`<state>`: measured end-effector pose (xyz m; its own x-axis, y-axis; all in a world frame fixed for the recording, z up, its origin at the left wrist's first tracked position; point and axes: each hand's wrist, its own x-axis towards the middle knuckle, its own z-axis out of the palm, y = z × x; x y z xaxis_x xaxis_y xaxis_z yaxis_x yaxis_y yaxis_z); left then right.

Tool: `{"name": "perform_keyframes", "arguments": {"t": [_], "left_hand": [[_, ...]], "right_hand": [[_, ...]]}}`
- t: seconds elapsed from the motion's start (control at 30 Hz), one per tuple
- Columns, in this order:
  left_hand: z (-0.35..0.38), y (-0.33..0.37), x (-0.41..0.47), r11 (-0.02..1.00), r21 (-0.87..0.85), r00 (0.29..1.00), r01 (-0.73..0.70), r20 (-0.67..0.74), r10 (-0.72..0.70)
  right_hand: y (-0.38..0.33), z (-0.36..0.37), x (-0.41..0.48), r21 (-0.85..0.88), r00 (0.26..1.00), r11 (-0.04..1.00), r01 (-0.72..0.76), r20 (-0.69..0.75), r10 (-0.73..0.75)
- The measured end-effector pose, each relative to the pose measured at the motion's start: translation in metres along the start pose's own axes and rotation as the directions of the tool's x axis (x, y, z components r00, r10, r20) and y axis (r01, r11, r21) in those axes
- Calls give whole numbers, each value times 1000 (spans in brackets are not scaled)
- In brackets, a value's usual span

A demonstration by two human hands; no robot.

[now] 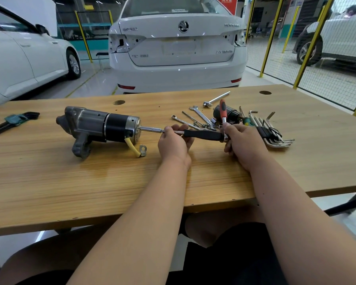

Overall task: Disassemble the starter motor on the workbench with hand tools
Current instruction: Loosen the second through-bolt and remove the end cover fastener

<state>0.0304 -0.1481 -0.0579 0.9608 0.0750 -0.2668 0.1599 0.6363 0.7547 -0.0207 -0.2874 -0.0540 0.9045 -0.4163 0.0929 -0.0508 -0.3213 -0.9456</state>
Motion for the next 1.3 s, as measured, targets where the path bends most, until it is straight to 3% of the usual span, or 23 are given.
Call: {"name": "perform_keyframes", "arguments": {"t": [0.3, 0.57, 0.67, 0.83, 1.07, 1.13, 1.2, 1.23, 1.27, 1.3], "left_hand": [[-1, 4, 1, 996, -8, 996, 93, 1, -93], [1, 4, -4, 999, -25, 999, 41, -19, -42], [2, 4, -5, 999, -37, 999, 27, -20, -28], [2, 4, -8, 999, -33, 1000, 21, -15, -21], [4, 2, -12, 998, 31, 997, -50, -49, 52], [4, 3, -17, 990, 137, 998, -18, -57, 26], [-7, 14, -22, 928, 371, 999, 36, -13, -34], [-18, 24, -21, 840, 543, 998, 1, 46, -30], [-32, 39, -18, 678, 722, 989, -137, 142, 48], [-48, 57, -14, 412, 838, 932, -358, 293, 214]], "right_hand": [[1, -3, 0, 207, 991, 975, 75, 96, -97], [1, -3, -1, 323, 993, 945, 53, 82, -84], [2, -2, 0, 241, 997, 970, 42, 51, -56], [3, 1, 1, -65, 999, 997, 45, 29, -44], [-2, 6, -1, -52, 987, 997, 62, 149, -54], [-2, 7, 0, -41, 988, 997, 64, 144, -57], [-1, 7, 2, 7, 989, 998, 56, 138, -57], [0, 7, 4, 43, 989, 998, 52, 140, -57], [1, 7, 7, 94, 988, 995, 40, 143, -53], [1, 9, 9, 161, 988, 987, 15, 152, -40]]}}
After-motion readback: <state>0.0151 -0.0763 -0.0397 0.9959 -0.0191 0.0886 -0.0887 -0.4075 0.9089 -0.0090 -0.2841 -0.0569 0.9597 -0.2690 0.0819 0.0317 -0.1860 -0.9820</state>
